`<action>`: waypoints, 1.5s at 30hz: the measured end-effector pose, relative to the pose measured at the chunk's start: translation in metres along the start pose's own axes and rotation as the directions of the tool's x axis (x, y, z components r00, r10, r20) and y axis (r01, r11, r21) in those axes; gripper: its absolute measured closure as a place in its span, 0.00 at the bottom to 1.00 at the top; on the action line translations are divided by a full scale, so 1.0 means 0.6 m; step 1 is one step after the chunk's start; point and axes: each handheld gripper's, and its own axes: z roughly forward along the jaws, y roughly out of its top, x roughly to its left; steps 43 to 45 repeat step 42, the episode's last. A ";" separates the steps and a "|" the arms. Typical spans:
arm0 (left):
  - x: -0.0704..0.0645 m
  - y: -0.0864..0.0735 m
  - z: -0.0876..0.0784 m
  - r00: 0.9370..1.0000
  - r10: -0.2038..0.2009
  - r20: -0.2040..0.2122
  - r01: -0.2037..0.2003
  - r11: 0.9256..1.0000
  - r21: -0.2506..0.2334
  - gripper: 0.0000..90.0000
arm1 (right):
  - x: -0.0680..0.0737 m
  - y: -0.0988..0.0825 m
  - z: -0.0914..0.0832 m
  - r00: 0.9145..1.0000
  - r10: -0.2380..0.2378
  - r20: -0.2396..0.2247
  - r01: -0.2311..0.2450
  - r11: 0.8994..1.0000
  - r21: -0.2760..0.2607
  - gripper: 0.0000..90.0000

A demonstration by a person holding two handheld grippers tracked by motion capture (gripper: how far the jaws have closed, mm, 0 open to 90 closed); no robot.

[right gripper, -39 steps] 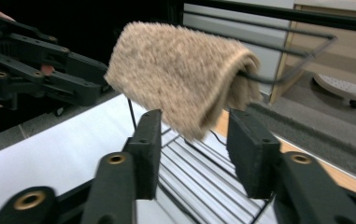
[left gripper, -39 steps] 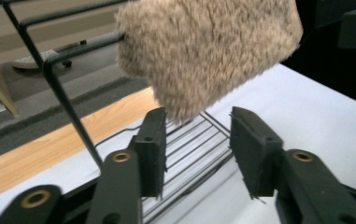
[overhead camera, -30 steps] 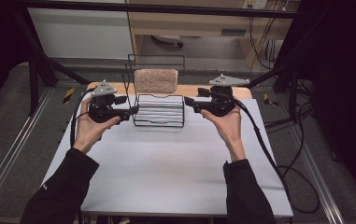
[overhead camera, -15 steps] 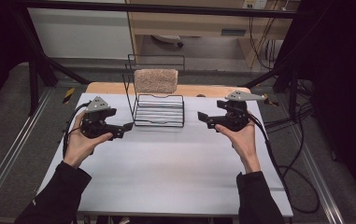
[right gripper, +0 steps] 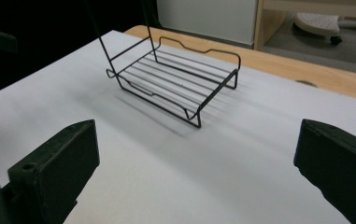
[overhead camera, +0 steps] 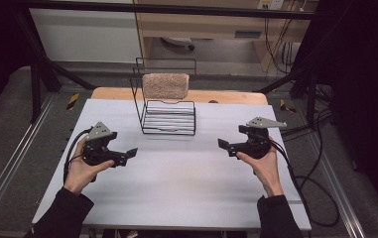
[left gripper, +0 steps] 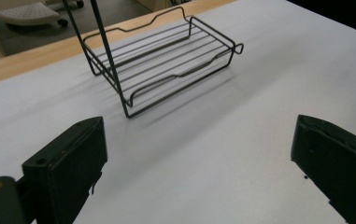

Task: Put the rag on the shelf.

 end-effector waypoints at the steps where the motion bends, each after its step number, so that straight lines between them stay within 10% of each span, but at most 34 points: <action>1: 0.001 -0.007 0.001 1.000 -0.008 0.001 0.008 1.000 0.003 0.04 | -0.001 -0.006 0.000 1.000 0.001 -0.002 -0.001 1.000 0.004 0.01; 30: 0.014 -0.136 -0.001 0.999 -0.035 0.002 0.034 0.998 0.056 0.04 | -0.052 -0.196 -0.046 0.997 0.067 -0.041 -0.062 0.992 0.109 0.01; 45: 0.015 -0.146 -0.003 1.000 -0.028 -0.005 0.028 0.998 0.063 0.04 | -0.054 -0.209 -0.049 0.997 0.072 -0.038 -0.066 0.989 0.135 0.01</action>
